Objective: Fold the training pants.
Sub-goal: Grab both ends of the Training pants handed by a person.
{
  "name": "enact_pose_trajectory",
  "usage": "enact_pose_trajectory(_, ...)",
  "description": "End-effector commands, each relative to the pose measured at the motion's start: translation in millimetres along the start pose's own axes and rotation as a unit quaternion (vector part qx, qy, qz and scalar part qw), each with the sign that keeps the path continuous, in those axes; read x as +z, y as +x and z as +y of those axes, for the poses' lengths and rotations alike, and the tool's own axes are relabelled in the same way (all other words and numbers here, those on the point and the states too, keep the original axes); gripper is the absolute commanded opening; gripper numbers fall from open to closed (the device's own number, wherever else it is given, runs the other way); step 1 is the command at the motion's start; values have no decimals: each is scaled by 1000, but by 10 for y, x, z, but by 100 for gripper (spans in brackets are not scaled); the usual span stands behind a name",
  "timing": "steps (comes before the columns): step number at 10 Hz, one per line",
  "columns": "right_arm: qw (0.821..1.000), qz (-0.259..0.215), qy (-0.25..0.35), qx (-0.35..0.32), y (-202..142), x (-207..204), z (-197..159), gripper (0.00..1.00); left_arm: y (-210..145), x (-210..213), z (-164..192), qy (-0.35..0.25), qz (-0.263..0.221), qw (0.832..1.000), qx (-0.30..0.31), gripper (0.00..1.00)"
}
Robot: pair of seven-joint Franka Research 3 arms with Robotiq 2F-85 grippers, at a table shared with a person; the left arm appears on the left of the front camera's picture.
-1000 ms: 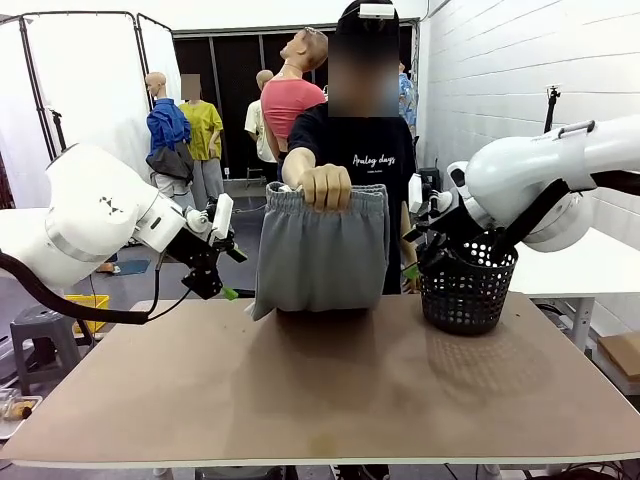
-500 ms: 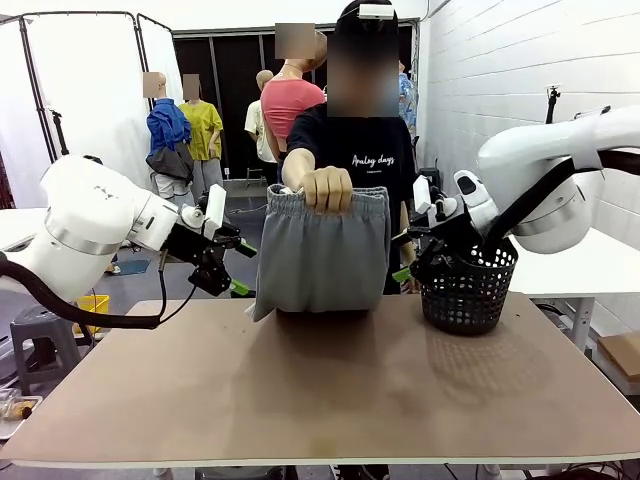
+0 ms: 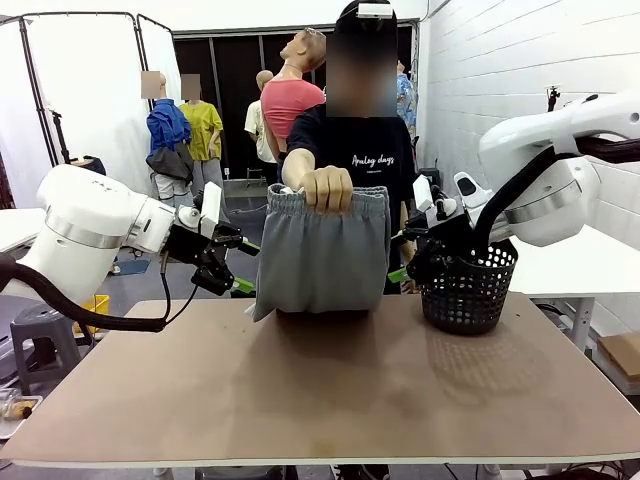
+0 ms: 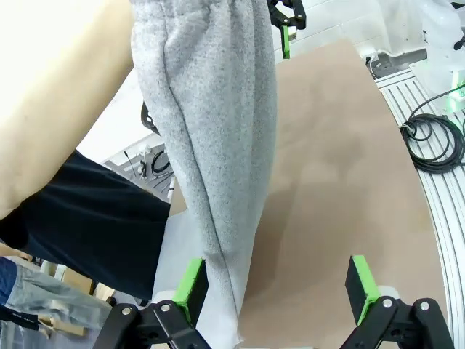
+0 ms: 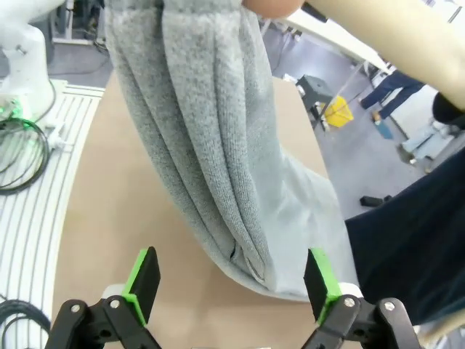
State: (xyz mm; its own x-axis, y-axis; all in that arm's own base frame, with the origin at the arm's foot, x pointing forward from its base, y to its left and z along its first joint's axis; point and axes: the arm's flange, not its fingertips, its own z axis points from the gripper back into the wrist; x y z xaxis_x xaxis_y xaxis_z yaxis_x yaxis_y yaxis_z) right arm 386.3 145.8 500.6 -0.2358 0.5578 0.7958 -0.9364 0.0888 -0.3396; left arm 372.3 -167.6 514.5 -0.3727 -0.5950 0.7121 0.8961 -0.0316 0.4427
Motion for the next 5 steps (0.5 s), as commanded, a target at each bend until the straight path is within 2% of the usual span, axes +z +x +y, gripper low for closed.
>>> enact_pose_trajectory(1,1000,-5,0,-1,-13,-9,-11,100,64,8,-52,3,-34,999,-9,100)
enact_pose_trajectory(3,996,-81,25,6,-11,-134,-23,100,85,-121,-63,10,-90,996,-17,100)
enact_pose_trajectory(5,994,-100,43,6,-20,-222,23,100,91,-255,-63,2,-111,994,-14,100)
